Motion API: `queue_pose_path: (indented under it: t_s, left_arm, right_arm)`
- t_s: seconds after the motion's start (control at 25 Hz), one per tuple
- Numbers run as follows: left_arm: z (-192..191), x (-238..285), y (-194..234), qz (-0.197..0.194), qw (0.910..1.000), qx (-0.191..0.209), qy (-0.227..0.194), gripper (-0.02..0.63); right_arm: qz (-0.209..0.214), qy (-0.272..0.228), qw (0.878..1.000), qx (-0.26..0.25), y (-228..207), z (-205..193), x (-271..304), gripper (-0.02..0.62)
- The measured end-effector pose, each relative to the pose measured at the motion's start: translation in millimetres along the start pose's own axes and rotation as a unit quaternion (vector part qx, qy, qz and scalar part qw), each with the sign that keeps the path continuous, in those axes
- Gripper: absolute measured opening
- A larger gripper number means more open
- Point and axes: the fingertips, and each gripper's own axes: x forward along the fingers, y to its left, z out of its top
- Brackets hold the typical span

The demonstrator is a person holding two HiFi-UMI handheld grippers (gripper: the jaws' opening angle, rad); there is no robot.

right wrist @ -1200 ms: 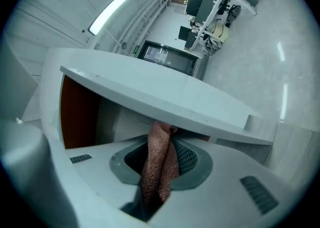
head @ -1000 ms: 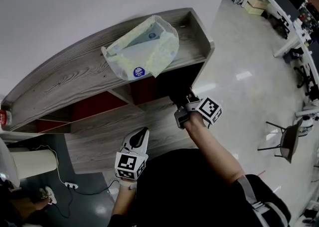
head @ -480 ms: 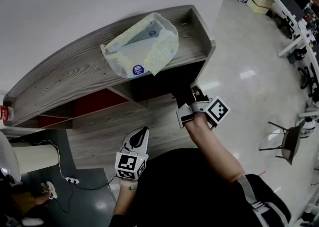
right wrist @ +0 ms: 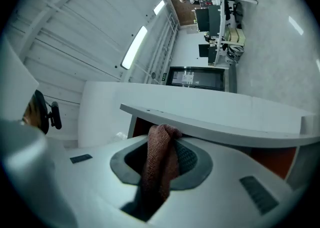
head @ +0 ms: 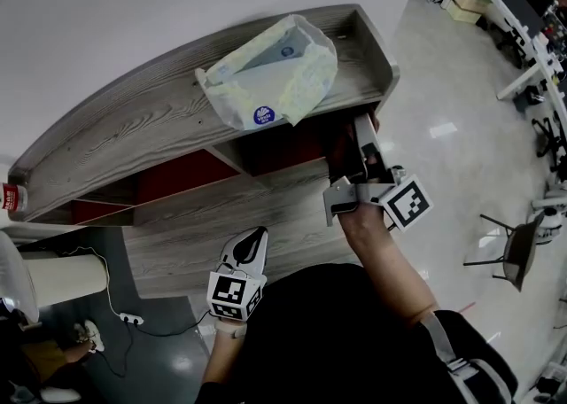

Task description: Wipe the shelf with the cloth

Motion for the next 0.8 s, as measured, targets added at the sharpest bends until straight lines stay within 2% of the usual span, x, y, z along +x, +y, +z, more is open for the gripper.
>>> queue_pose_path:
  t_s: [0.12,0.36,0.64,0.8]
  left_arm:
    - [0,-4,6,0.002,1.0,0.0,-0.005,0.012]
    - [4,-11,22,0.012,0.9998,-0.004,-0.017,0.012]
    - [6,-15,32,0.022,0.9995,-0.009,-0.022,0.012]
    - [5,-15,35,0.026,0.9994,-0.011,-0.021,0.012]
  right_arm:
    - [0.007,-0.008,1.0,-0.006,4,2,7,0.064]
    - [0.005,-0.031,0.999,0.014,-3,3,27,0.064]
    - [-0.021,-0.052,0.998,0.002,-30,1,49,0.064]
    - [-0.051,-0.058,0.997,-0.006,-56,-6,44,0.063]
